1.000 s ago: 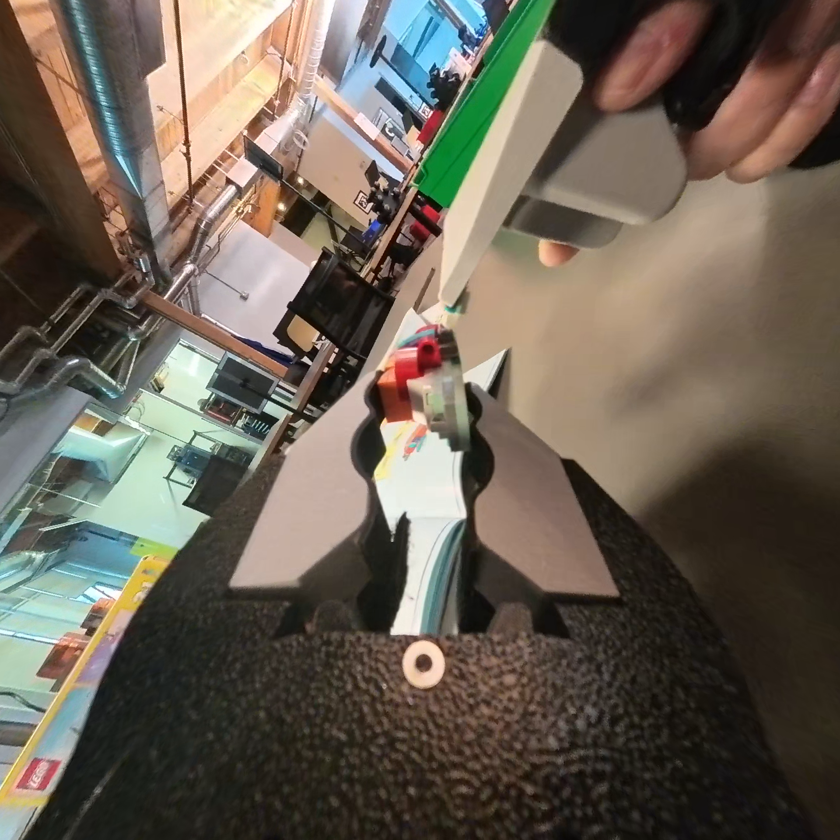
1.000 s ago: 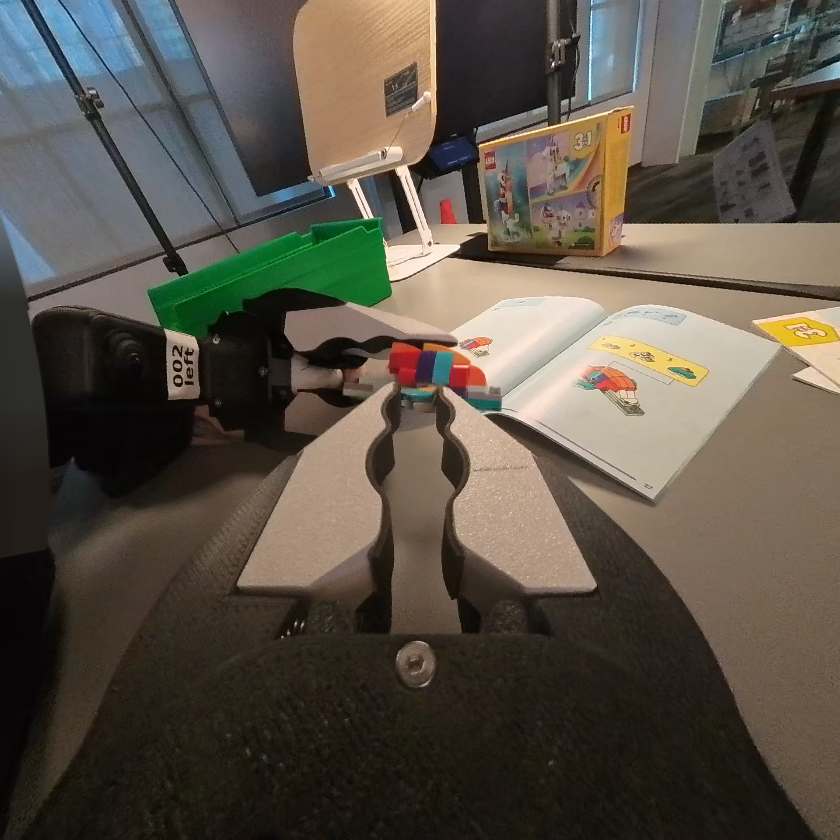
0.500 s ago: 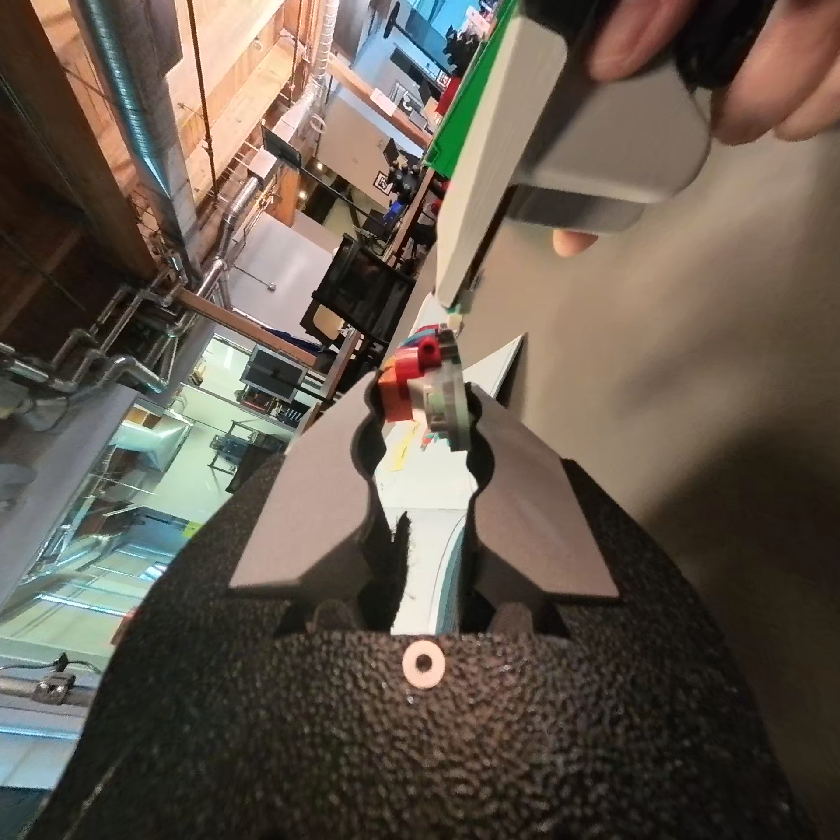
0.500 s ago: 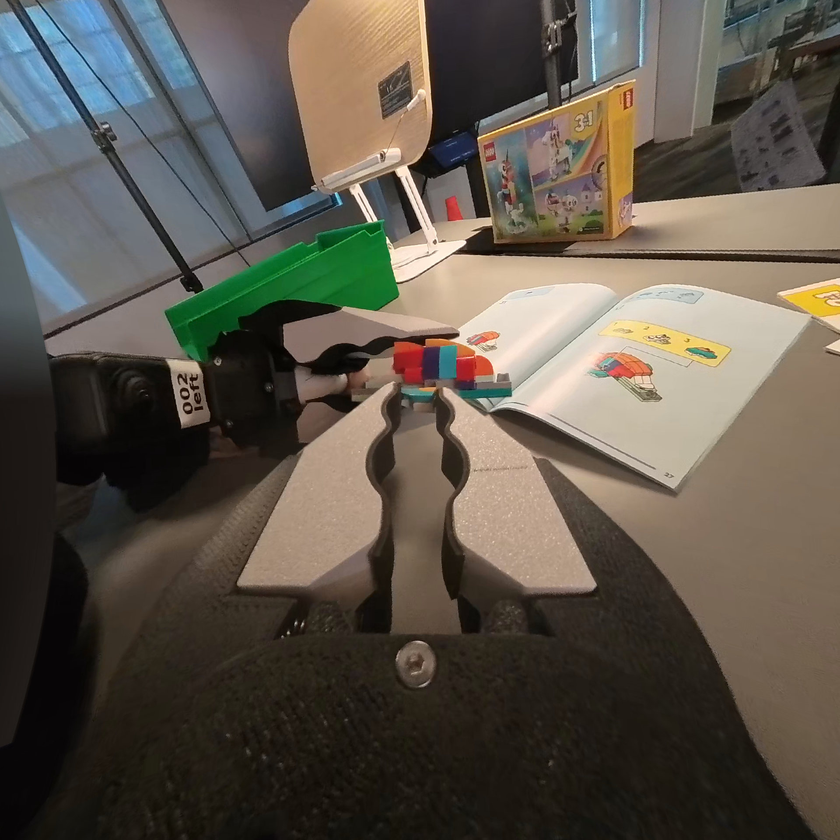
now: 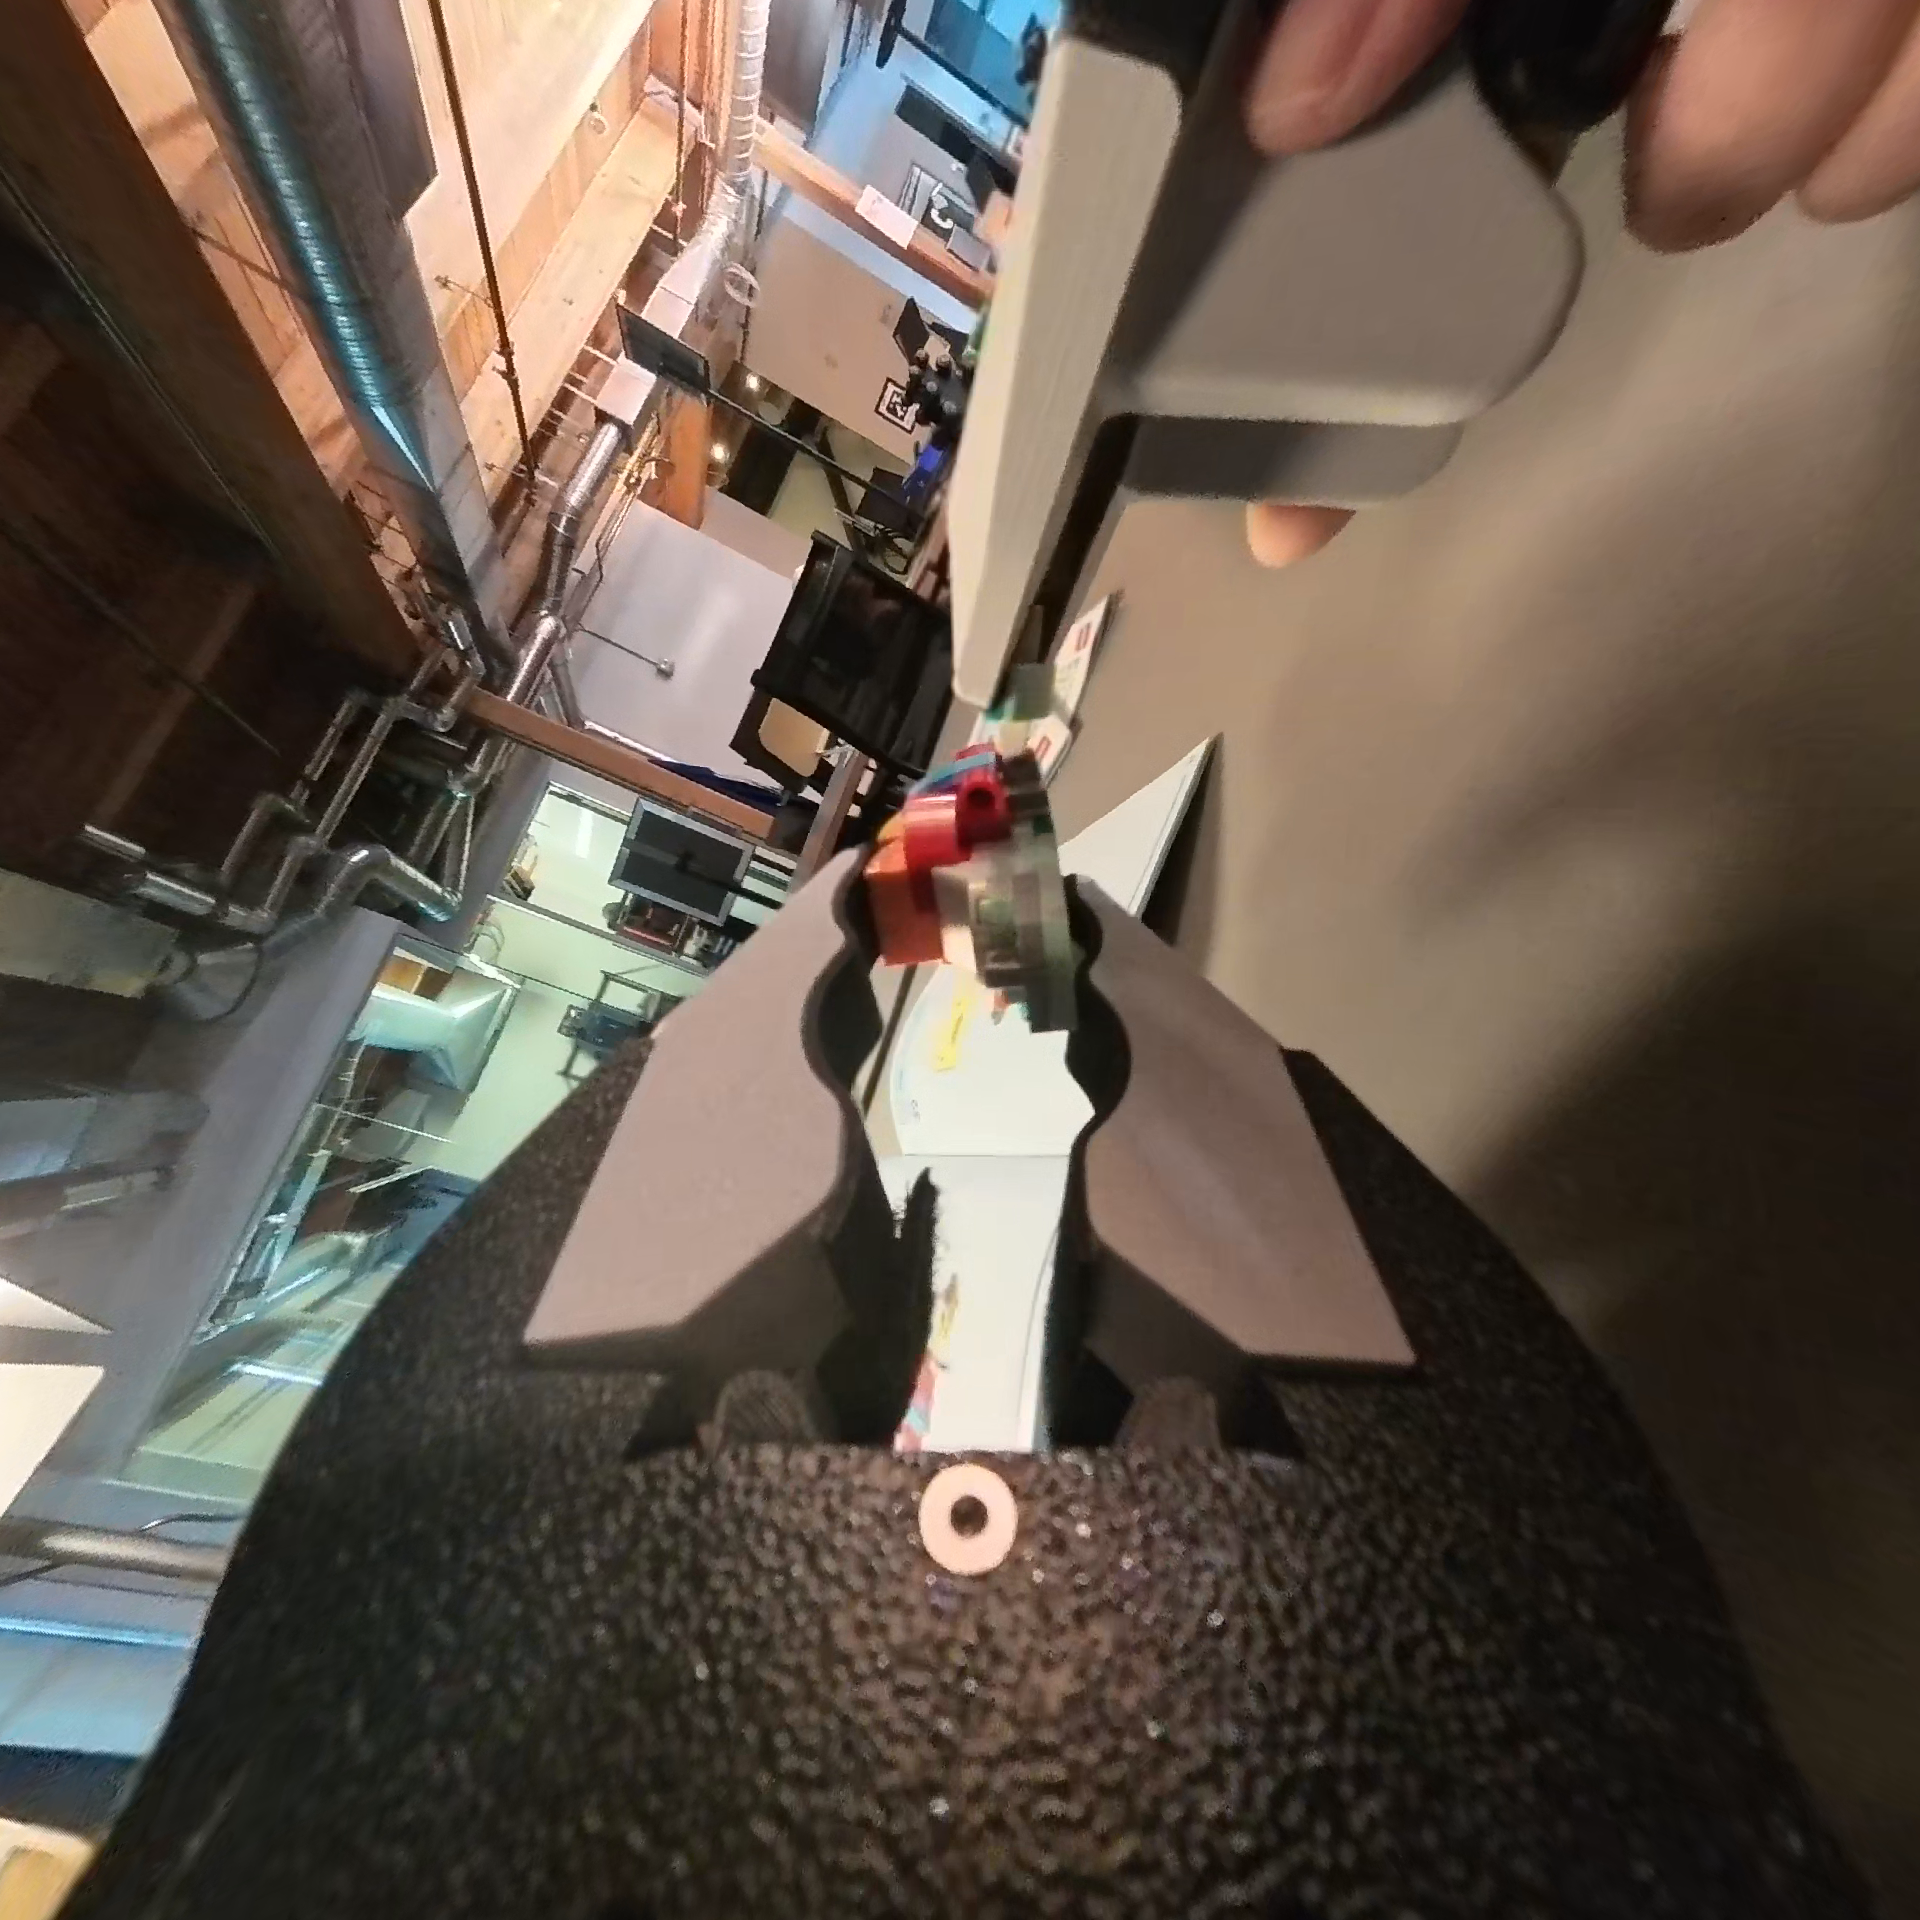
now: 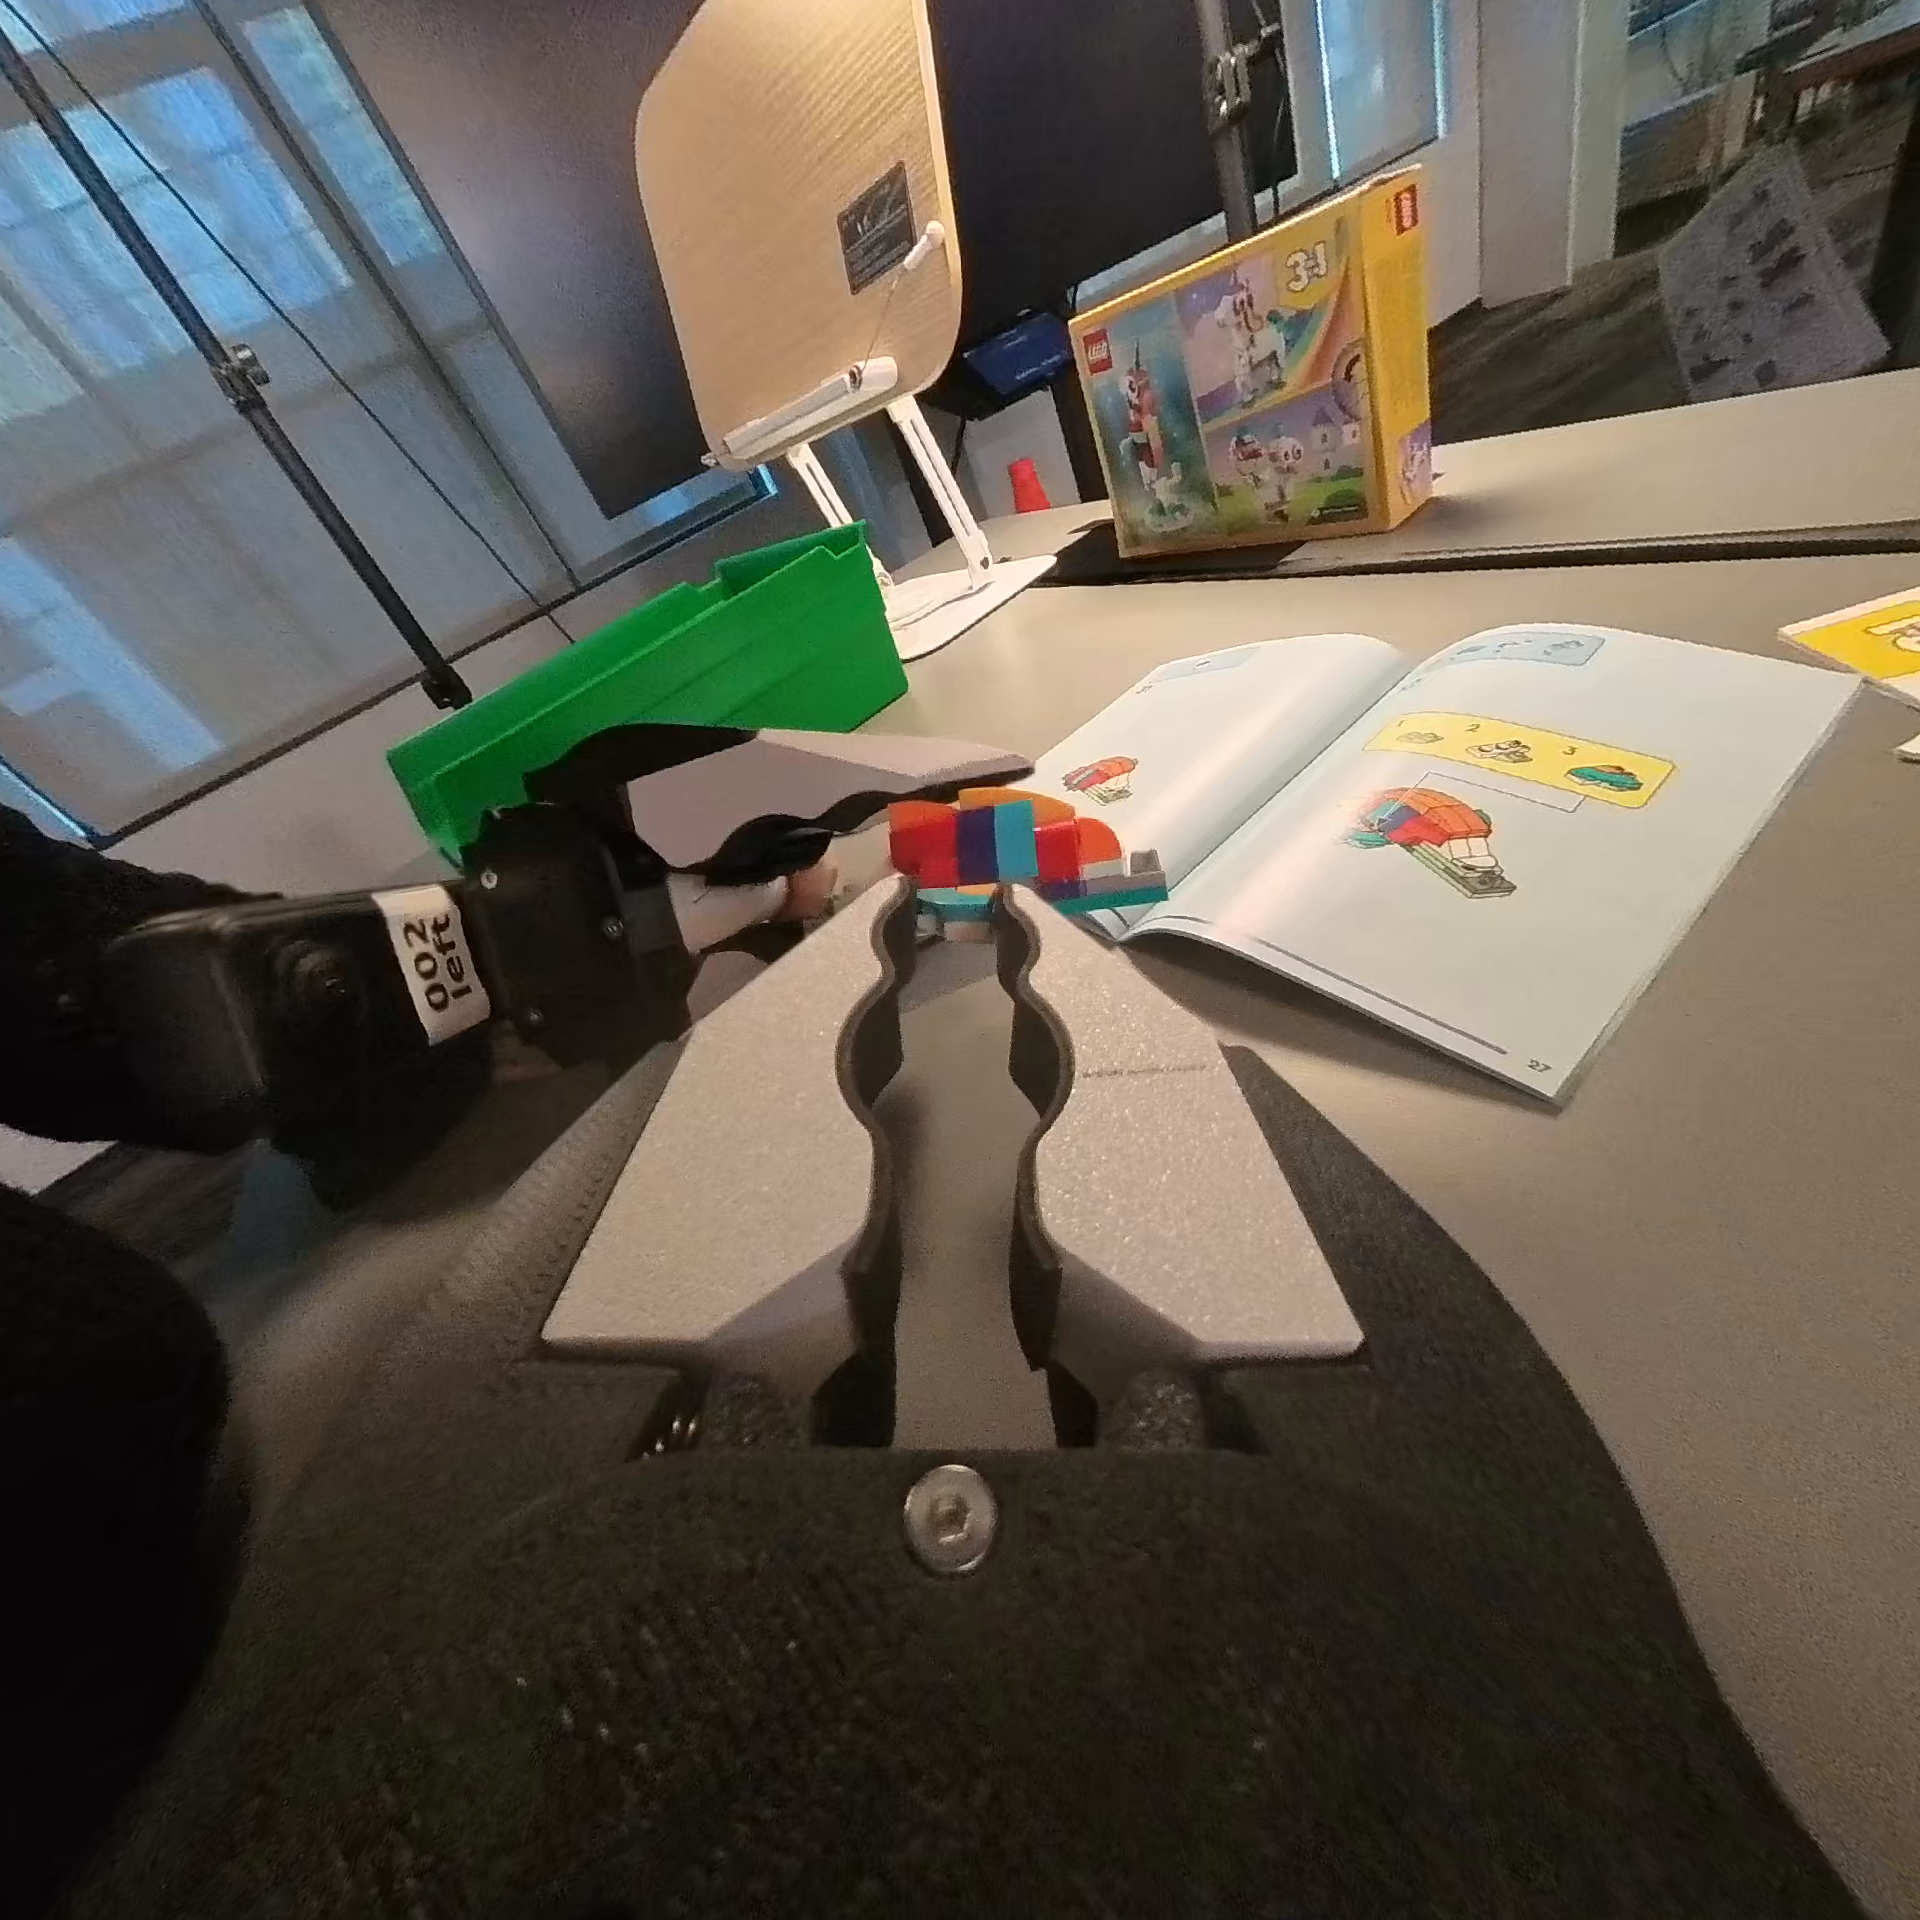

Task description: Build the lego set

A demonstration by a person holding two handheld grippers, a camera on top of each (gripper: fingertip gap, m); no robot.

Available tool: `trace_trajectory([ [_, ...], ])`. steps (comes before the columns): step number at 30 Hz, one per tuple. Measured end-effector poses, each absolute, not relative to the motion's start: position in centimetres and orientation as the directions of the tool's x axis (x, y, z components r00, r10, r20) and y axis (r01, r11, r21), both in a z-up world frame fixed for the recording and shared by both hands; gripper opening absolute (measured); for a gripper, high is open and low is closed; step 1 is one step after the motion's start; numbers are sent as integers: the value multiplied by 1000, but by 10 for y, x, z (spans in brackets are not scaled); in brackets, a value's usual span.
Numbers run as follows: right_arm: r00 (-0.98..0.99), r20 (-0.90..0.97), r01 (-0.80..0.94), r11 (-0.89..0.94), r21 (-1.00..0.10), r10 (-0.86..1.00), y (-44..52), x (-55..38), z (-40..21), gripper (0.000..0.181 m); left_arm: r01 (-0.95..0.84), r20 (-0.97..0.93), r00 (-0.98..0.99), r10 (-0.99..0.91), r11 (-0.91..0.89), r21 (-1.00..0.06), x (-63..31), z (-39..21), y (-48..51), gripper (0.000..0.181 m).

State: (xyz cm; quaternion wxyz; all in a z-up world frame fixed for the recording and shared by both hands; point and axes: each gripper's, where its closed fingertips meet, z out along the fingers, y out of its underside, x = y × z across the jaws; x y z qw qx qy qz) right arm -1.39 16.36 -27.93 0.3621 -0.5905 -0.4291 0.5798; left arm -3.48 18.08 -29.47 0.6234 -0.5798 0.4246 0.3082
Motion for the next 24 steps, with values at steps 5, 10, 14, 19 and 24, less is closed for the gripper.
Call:
trace_trajectory([
  [5,-26,-387,82,-384,-920,922,167,-13,-280,14,-873,-883,460,-95,132,-469,-37,-292,181,31],
  [10,-32,-400,83,-396,-914,916,167,-14,-280,14,-882,-893,439,-96,142,-449,-35,-293,181,31],
  [14,-42,-414,87,-409,-908,909,166,-14,-280,14,-881,-893,440,-100,146,-450,-34,-294,181,31],
  [19,-40,-440,101,-434,-895,897,166,-15,-283,14,-877,-886,448,-117,135,-461,-35,-297,181,31],
  [24,-54,-463,108,-456,-884,885,165,-15,-284,14,-868,-878,457,-142,143,-475,-33,-299,180,31],
])
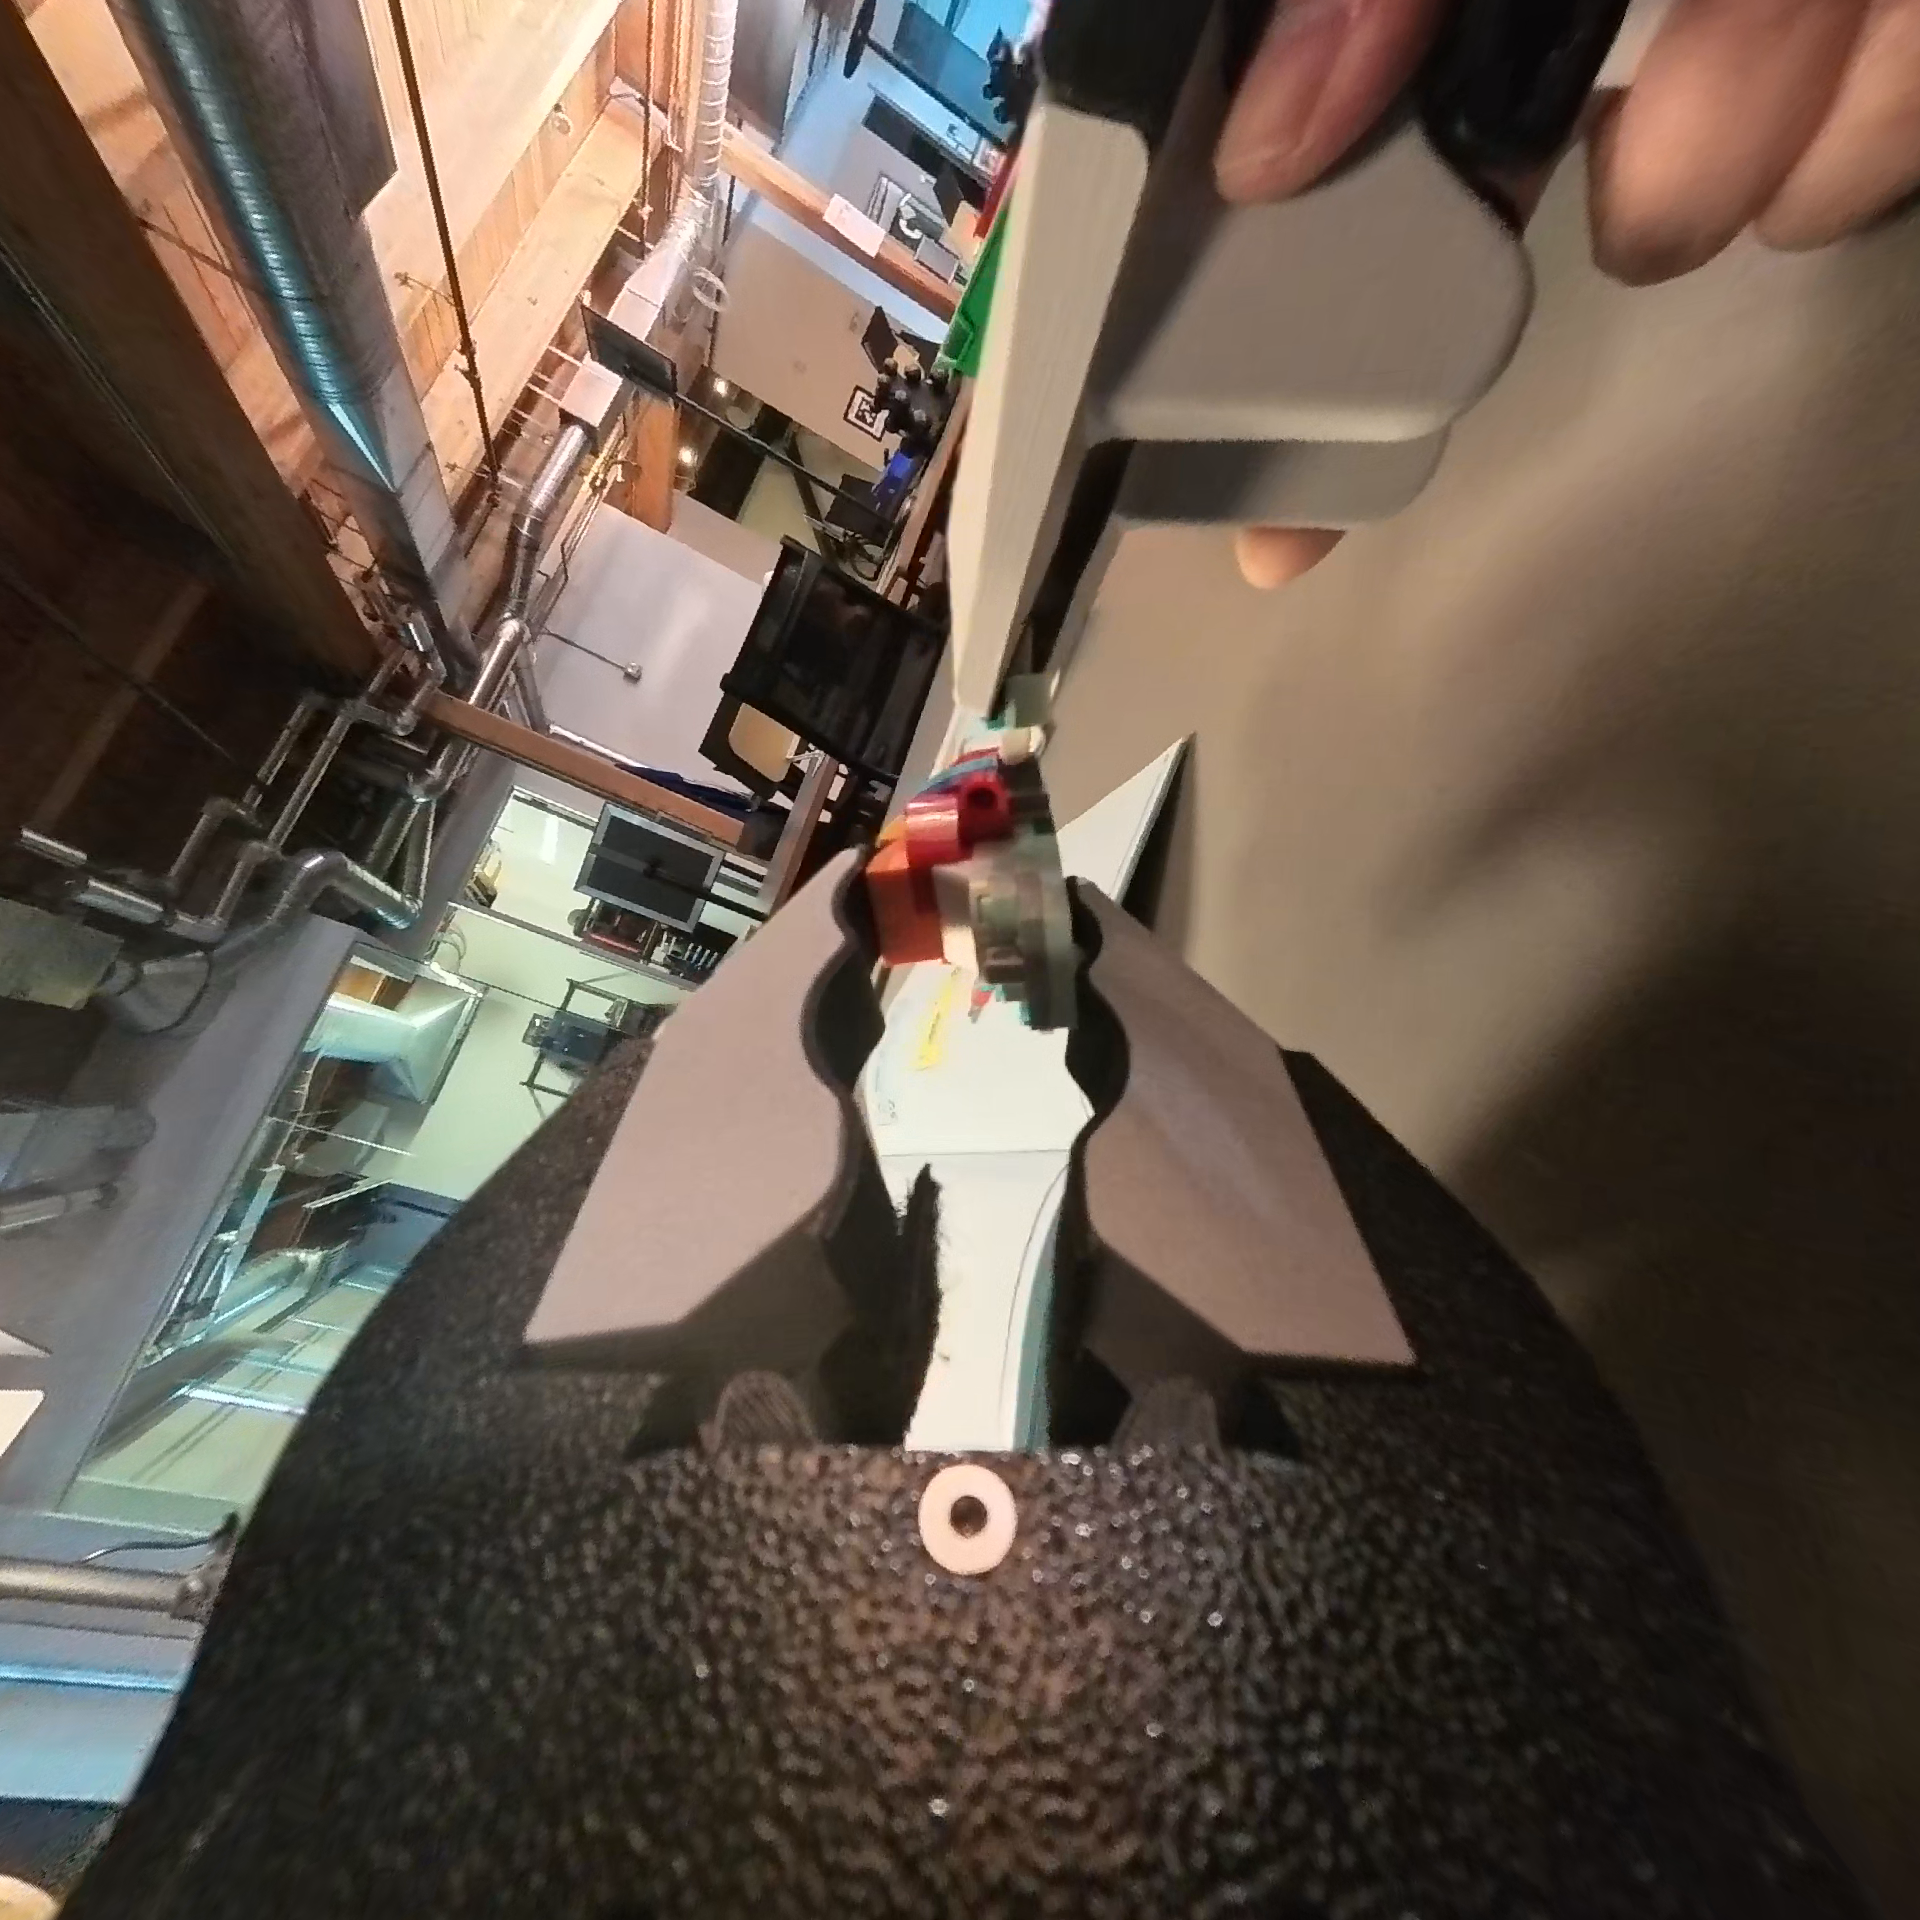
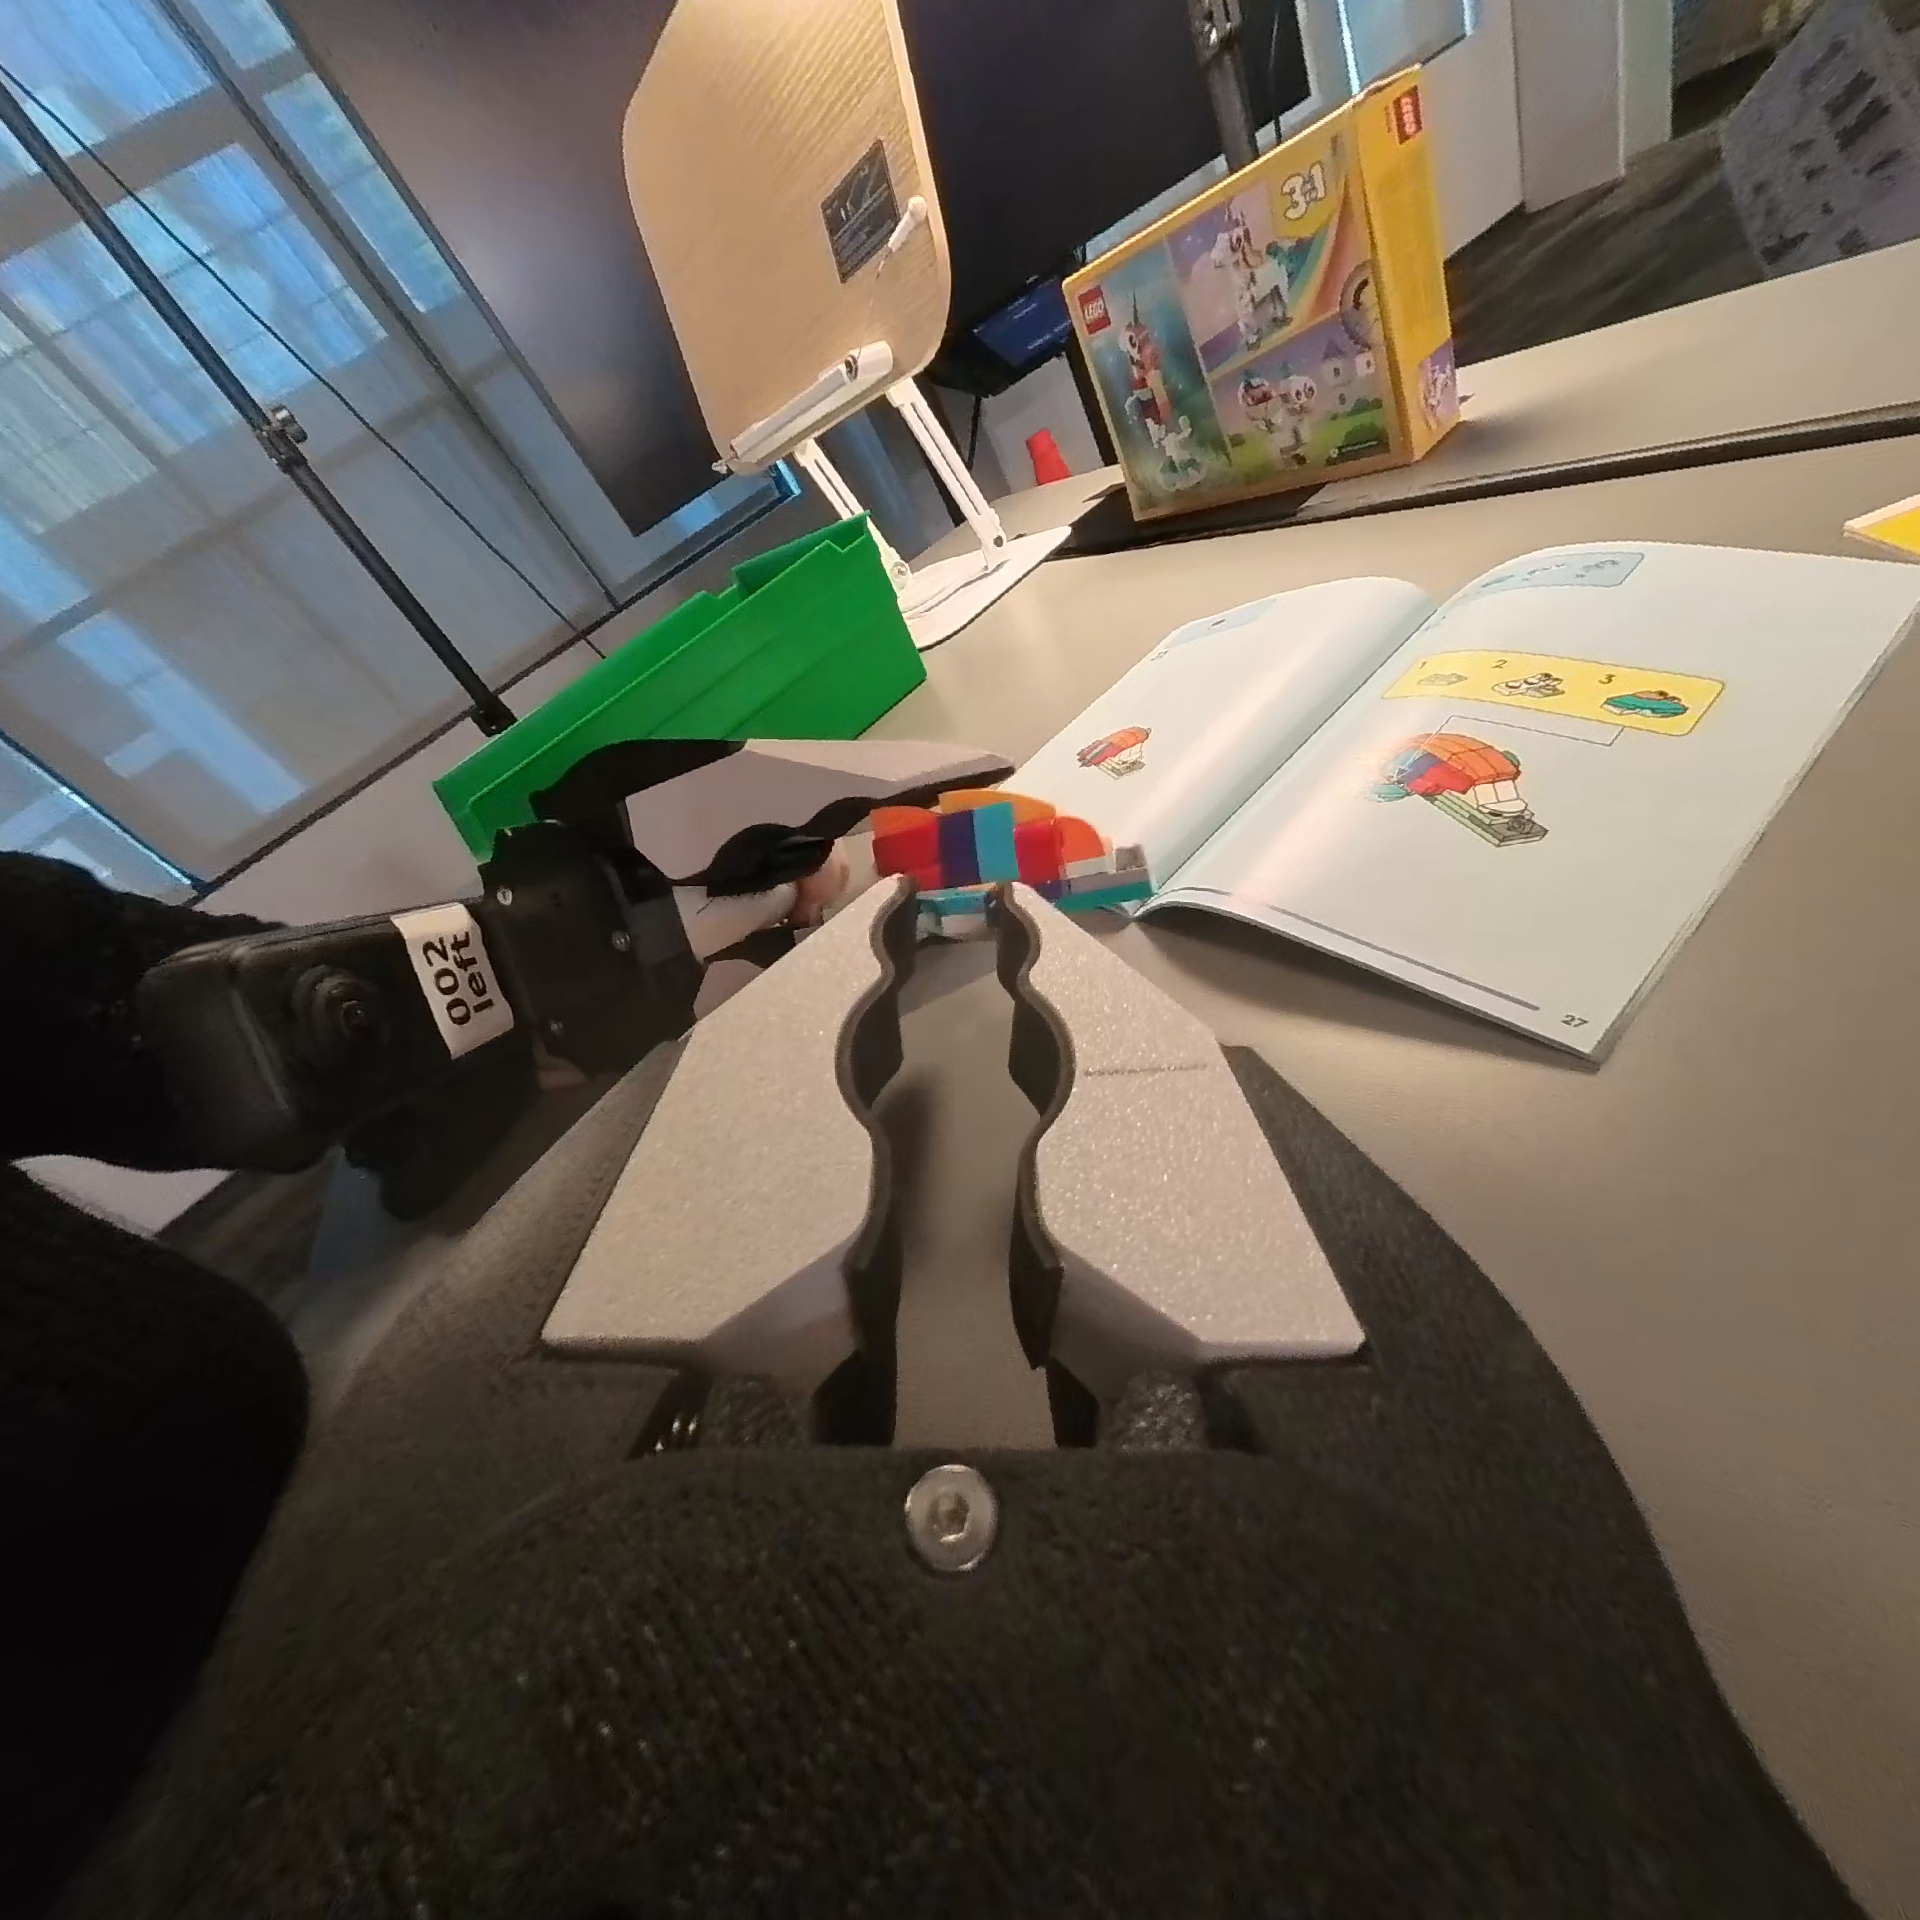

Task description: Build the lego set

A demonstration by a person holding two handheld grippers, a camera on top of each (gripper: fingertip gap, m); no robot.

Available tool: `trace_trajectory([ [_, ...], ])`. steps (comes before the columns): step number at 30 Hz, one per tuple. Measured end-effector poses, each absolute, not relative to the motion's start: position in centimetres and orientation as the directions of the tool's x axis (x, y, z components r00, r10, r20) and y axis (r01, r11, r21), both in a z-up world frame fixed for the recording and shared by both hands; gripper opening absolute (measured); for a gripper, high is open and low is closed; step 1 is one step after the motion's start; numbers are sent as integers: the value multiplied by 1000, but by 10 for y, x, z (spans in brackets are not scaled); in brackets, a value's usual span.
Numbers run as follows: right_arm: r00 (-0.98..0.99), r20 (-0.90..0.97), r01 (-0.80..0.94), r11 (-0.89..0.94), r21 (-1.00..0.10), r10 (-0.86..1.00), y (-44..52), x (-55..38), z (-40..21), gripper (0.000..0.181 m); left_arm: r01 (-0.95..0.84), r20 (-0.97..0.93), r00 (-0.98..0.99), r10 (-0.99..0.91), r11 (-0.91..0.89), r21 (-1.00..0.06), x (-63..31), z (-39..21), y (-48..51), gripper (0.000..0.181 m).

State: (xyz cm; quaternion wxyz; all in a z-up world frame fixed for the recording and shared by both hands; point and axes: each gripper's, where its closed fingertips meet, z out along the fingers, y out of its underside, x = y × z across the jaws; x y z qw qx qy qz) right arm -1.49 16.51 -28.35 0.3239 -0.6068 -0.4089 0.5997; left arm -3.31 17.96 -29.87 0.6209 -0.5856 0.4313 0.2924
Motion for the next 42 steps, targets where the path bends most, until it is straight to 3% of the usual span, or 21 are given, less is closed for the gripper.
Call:
trace_trajectory([
  [13,-56,-478,110,-470,-876,877,165,-15,-284,14,-887,-901,420,-108,159,-433,-32,-296,179,31],
  [23,-141,-590,130,-576,-807,795,163,-12,-281,14,-888,-908,407,-100,191,-419,-29,-293,176,31],
  [33,-56,-434,87,-429,-899,899,162,-14,-281,14,-871,-891,441,-109,186,-454,-31,-292,176,31],
  [42,-160,-610,77,-606,-792,776,163,-11,-275,14,-863,-889,447,-101,212,-458,-27,-288,174,31],
])
